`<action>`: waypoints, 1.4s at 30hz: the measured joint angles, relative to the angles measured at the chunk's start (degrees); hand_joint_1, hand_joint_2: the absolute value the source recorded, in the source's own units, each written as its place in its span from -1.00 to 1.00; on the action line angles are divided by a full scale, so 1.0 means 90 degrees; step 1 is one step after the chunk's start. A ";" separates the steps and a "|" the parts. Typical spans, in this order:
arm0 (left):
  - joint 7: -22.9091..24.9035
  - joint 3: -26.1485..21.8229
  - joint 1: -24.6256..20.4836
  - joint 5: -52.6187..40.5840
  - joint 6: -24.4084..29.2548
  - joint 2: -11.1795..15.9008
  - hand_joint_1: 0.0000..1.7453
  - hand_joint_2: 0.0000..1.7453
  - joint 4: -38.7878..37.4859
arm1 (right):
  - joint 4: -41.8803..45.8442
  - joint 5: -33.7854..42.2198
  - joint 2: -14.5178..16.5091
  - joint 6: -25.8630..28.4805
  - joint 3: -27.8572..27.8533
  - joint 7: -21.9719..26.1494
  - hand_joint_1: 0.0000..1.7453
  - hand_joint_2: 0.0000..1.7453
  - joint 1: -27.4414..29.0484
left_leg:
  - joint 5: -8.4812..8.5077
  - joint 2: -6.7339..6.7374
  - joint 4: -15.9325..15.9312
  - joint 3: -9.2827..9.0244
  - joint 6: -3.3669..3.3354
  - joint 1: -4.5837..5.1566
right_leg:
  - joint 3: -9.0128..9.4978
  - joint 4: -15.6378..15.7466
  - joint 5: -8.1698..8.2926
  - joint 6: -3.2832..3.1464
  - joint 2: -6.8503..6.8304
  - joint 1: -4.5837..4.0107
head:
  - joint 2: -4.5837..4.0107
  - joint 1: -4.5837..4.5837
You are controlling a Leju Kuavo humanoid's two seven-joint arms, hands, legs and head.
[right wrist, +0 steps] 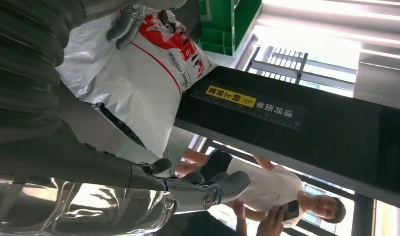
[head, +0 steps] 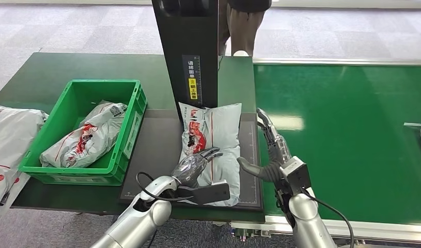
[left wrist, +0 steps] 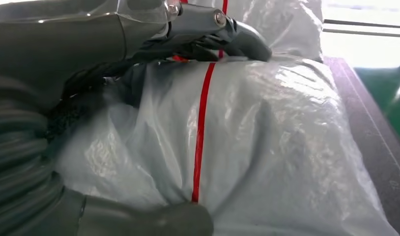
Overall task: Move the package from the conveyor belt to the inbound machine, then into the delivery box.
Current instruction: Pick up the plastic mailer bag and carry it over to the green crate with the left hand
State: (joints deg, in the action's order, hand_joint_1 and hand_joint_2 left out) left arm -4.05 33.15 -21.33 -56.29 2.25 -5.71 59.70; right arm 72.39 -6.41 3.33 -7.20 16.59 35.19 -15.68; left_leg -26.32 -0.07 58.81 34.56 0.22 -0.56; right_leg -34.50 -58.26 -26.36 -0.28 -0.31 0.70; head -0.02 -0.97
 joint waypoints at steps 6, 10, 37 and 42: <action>-0.0028 -0.0019 -0.0107 -0.0032 -0.0012 -0.0042 1.00 1.00 -0.0128 | -0.0012 -0.0002 0.0007 0.0004 0.0000 -0.0044 -1.00 1.00 -0.0005 | 0.0001 0.0000 -0.0001 -0.0013 0.0001 0.0000 | 0.0014 0.0000 0.0000 0.0000 -0.0001 0.0000 | 0.0000 0.0000; -0.0299 -0.0056 -0.0112 0.0015 0.0303 -0.0050 1.00 1.00 -0.0144 | -0.0012 -0.0005 0.0016 0.0023 -0.0001 -0.0061 -1.00 1.00 -0.0004 | 0.0001 0.0000 -0.0001 -0.0016 0.0001 0.0000 | 0.0015 -0.0001 0.0001 -0.0001 0.0000 0.0000 | 0.0000 0.0000; -0.1526 -0.0677 0.0467 -0.0924 0.4136 0.0264 1.00 1.00 0.1041 | 0.0124 0.0146 0.0016 0.0124 -0.0030 -0.0074 -1.00 1.00 0.0071 | 0.0001 0.0003 -0.0003 0.0000 0.0002 -0.0001 | -0.0008 -0.0002 0.0000 -0.0001 0.0005 -0.0001 | 0.0000 0.0000; -0.1944 -0.1604 0.0475 -0.1225 0.4169 0.0160 1.00 1.00 0.1426 | 0.0199 0.0166 0.0016 0.0161 -0.0052 -0.0093 -1.00 1.00 0.0125 | 0.0001 0.0008 -0.0003 0.0000 0.0002 -0.0001 | -0.0011 -0.0002 0.0000 -0.0001 0.0009 -0.0001 | 0.0000 0.0001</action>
State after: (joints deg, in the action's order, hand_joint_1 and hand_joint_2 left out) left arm -21.55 18.71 -17.06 -67.31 39.77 -4.27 72.53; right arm 74.18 -4.91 3.48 -5.75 16.12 34.35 -14.56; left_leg -26.31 0.00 58.78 34.56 0.24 -0.57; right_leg -34.59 -58.28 -26.36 -0.29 -0.23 0.69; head -0.02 -0.97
